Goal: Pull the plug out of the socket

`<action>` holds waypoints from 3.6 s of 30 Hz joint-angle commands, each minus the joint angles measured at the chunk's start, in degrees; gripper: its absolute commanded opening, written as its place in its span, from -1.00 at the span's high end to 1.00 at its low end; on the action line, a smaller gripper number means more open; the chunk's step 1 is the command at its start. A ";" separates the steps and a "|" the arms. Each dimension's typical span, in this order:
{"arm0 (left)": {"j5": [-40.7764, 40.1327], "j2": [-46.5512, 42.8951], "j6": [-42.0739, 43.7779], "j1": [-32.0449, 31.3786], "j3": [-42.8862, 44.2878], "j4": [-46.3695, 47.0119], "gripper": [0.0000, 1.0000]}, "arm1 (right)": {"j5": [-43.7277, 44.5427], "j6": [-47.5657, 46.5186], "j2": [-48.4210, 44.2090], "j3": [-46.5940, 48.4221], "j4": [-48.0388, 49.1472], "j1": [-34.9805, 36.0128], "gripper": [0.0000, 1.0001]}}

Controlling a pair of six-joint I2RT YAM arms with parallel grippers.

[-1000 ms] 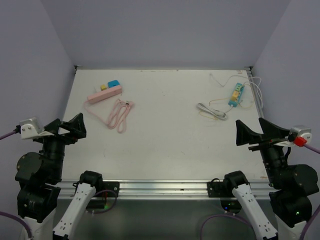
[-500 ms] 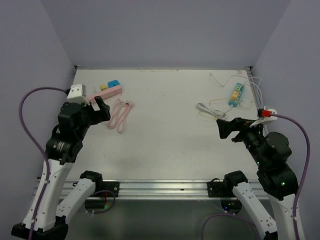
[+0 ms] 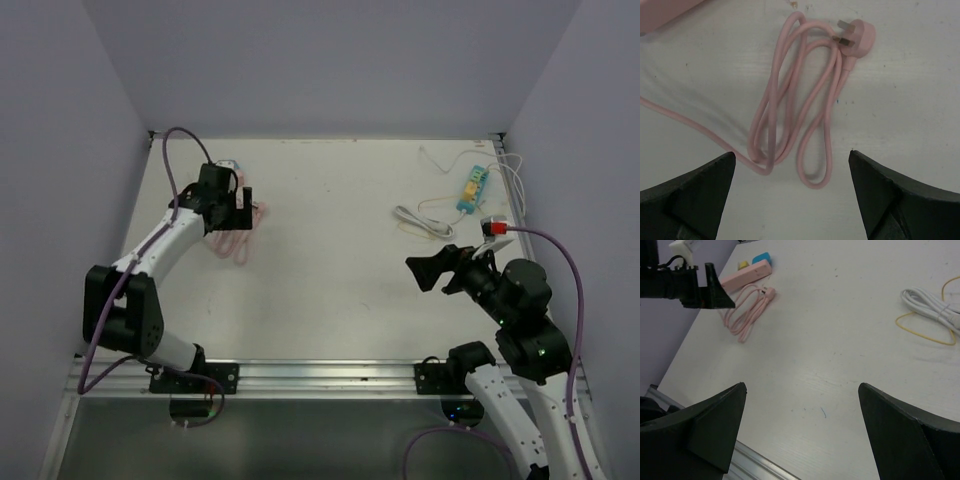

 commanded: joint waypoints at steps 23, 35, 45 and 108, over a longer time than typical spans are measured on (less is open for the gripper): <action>19.38 21.23 -6.60 -1.30 6.14 10.35 0.49 | -5.02 1.52 -3.47 -1.79 1.25 0.16 -0.97; 22.20 18.74 -23.57 -23.26 0.85 23.00 0.56 | -4.58 1.52 -3.20 -1.88 0.99 0.16 -0.98; 20.44 24.55 -32.36 -41.63 8.05 29.69 0.44 | -2.73 0.03 -3.64 -0.91 -0.77 0.07 -0.97; 23.85 -35.39 -18.30 23.65 -31.04 13.15 -0.99 | 46.39 12.24 86.16 44.34 13.21 52.54 -0.95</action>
